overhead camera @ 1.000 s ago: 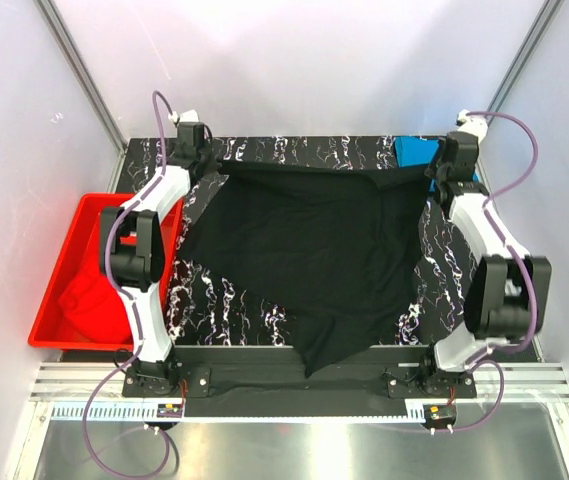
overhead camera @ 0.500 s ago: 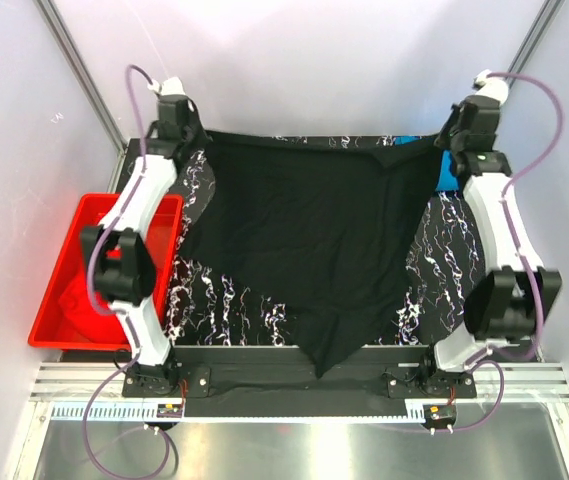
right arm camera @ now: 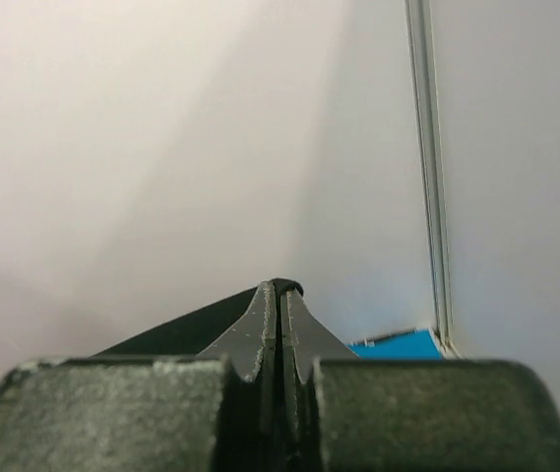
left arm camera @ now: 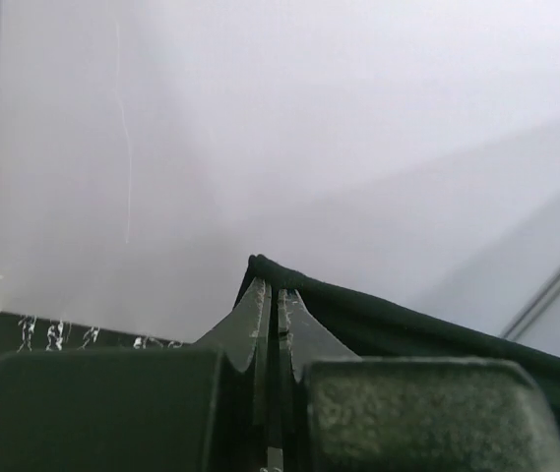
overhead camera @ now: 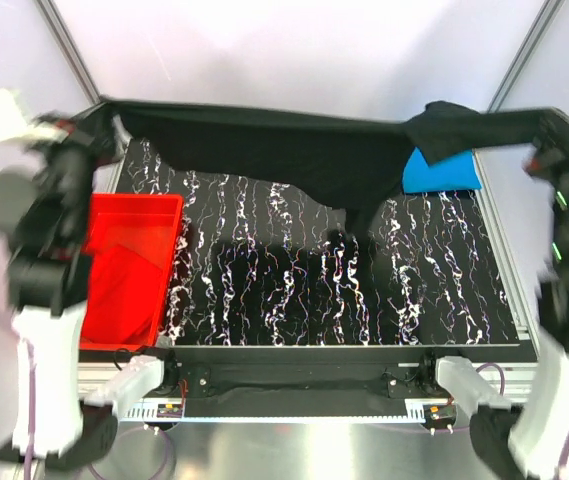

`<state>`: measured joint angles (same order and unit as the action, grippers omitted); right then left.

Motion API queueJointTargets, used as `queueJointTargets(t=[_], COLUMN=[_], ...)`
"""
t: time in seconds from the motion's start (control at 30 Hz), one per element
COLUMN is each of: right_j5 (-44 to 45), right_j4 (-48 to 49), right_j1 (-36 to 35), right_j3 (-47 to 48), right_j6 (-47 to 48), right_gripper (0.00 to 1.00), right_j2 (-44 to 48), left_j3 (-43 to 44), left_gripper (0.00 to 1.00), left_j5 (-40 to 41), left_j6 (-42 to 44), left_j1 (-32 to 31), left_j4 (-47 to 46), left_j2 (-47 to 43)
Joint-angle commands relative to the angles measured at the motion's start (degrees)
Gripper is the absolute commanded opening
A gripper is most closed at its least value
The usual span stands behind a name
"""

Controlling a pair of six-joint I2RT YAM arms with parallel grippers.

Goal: Fold and stack the t-shirts
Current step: Flatten the tshirt out

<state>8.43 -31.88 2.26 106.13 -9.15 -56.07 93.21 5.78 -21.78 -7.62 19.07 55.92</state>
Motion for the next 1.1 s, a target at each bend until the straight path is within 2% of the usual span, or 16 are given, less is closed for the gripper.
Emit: queueJointTargets(t=[0.0,0.1,0.27,0.47,0.57,0.6,0.63,0.7,0.77,0.83,0.93,1.07], right_j5=[0.98,1.59,0.98,3.62,2.30,2.04,1.60,1.77,2.73,4.83,5.81,5.02], right_j4=[-6.87,-11.88,-25.14,-29.38,-25.79,-21.86,-19.73,-12.12,-7.17,1.18,10.41,19.30], right_j1=[0.64,0.64,0.64,0.64,0.64,0.64,0.64,0.64,0.64,0.64,0.64,0.73], right_j3=[4.87,10.14,22.53,22.47,14.14,10.98,4.33,-6.30,-12.58,-21.87,-29.63,-32.74], right_j6=[2.12,2.38,2.12,1.77,0.89,0.62,0.53,0.53,1.23,1.85,2.90,4.84], right_gripper=[0.00,0.00,0.00,0.00,0.00,0.00,0.00,0.00,0.00,0.00,0.00,0.00], right_j2=[5.51,8.69,8.88,9.84,9.14,9.40,9.32,9.40,8.10,6.34,-0.86,-15.07], left_j3=[-0.48,-1.19,-2.15,-6.19,-11.89,-16.70,-18.92,-25.41,-29.73,-34.82,-35.82,-32.75], left_gripper=[0.00,0.00,0.00,0.00,0.00,0.00,0.00,0.00,0.00,0.00,0.00,0.00], left_j5=[0.81,0.11,-1.38,-0.07,-0.68,-0.60,-0.86,-0.68,-0.68,-0.95,-2.25,-2.36], left_j6=[1.30,0.08,-2.38,-3.35,-3.71,-3.88,-4.06,-4.23,-4.15,-4.15,-5.80,-9.15], left_j1=[0.24,-0.12,-0.21,-0.21,-0.21,-0.21,-0.21,-0.21,-0.21,-0.21,1.36,2.52], left_j4=[2.81,4.48,7.99,8.53,5.55,2.93,1.60,-2.17,-5.25,-10.79,-15.29,-18.19], left_j2=[-5.98,-12.12,-19.35,-23.23,-22.35,-21.91,-21.30,-18.32,-15.16,-8.58,3.55,18.23])
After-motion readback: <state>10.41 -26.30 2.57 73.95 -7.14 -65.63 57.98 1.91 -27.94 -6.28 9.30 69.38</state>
